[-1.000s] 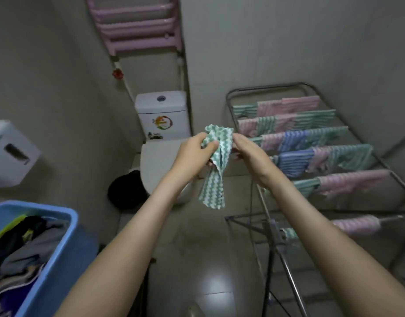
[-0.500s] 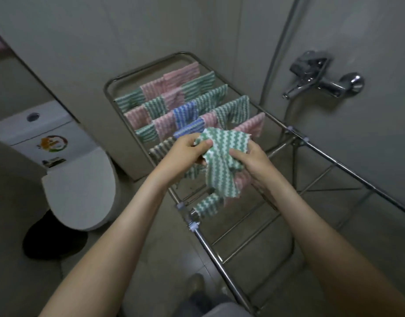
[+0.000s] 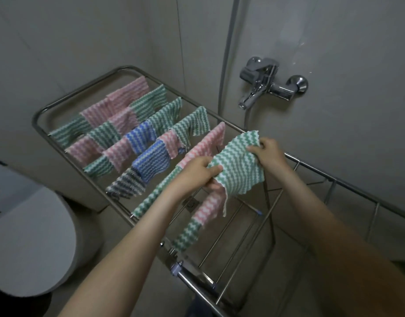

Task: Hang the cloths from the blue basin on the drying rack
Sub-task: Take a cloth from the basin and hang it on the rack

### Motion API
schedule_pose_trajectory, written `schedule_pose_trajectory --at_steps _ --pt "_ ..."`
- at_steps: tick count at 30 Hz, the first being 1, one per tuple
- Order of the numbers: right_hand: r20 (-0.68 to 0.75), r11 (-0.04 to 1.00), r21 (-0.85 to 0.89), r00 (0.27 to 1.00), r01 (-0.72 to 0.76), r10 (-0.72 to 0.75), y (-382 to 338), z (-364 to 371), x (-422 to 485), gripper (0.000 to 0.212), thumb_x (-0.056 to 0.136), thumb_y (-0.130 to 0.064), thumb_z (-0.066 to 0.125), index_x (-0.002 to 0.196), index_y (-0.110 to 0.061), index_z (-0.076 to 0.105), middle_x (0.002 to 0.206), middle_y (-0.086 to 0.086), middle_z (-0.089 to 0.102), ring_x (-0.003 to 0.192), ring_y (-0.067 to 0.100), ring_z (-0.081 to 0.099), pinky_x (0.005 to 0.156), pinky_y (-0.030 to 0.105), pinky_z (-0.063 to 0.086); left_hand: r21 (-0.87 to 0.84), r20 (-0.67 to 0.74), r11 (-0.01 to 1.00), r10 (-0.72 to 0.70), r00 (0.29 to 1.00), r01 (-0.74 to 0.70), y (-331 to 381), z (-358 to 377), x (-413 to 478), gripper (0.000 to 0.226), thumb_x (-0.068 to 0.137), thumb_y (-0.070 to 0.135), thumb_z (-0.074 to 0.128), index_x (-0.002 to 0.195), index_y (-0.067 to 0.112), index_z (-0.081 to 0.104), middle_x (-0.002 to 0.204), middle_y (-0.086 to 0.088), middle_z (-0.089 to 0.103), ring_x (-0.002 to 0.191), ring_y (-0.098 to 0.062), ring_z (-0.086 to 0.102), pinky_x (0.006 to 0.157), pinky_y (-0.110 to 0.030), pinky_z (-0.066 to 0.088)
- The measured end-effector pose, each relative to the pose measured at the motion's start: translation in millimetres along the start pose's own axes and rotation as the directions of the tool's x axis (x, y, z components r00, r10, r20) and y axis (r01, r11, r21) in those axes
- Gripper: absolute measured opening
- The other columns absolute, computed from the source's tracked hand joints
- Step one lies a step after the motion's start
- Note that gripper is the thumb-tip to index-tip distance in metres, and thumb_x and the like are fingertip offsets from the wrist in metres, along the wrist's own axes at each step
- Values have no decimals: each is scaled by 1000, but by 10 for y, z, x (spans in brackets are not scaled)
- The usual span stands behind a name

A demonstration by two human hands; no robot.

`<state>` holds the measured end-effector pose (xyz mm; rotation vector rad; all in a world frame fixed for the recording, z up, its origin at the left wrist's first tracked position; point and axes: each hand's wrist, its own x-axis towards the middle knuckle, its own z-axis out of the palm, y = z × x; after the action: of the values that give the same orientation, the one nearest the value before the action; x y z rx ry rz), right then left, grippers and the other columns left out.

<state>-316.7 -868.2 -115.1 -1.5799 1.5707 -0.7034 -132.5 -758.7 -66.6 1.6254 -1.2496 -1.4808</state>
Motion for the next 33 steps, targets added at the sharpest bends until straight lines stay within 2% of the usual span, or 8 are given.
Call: schedule_pose_trajectory --at_steps 4,8,15,19,22,26,29,33 --pt "20 991 -135 1000 -14 17 118 94 224 17 88 -6 60 103 3 60 88 8 54 81 16 50 64 23 29 29 -10 995 -91 996 92 -130 -22 304 25 95 13 54 106 -10 54 79 -17 66 59 -24 67 73 -45 57" --pt "36 983 -180 999 -23 30 228 212 352 17 90 -7 58 103 3 62 103 15 61 90 17 48 67 20 28 50 -11 985 -166 986 167 -308 -44 548 11 95 12 53 90 2 51 67 -13 62 75 -40 69 79 -56 54" --pt "90 960 -276 995 55 -31 420 402 490 18 92 -5 53 102 3 65 102 22 67 97 34 60 76 29 39 303 -64 923 -228 971 237 -598 -106 819 15 93 10 47 99 -1 56 92 -24 67 77 -38 68 71 -49 58" --pt "93 925 -375 995 61 -27 547 445 543 21 91 -9 51 101 -1 67 102 25 64 97 39 57 80 36 43 631 -110 750 -166 980 198 -725 -88 918 33 94 21 47 121 4 53 120 -20 59 110 -34 57 89 -37 45" --pt "58 855 -494 988 154 -145 547 510 502 26 84 -7 52 105 -4 66 105 20 65 97 39 54 79 36 40 652 -144 735 -122 982 187 -717 14 965 49 94 33 49 135 5 42 135 -18 48 126 -32 45 100 -38 39" --pt "268 655 -628 907 420 -325 415 570 398 38 85 -25 37 107 -16 68 110 2 67 102 27 58 89 37 33 628 53 776 -126 991 65 -582 181 998 44 92 43 53 121 10 52 117 -8 62 107 -25 59 83 -30 46" --pt "408 501 -702 862 507 -301 421 613 300 35 82 -27 39 66 -30 71 71 -14 67 76 13 65 80 28 22 698 160 716 -167 973 8 -533 244 993 30 95 31 51 107 4 56 103 -13 62 97 -27 59 68 -25 36" --pt "509 420 -712 825 563 -243 474 652 304 39 97 -28 35 89 -17 71 93 -2 69 107 19 58 107 40 12 689 140 724 -187 972 40 -571 262 969 26 97 27 48 86 4 55 77 -5 52 77 -21 51 62 -25 34"
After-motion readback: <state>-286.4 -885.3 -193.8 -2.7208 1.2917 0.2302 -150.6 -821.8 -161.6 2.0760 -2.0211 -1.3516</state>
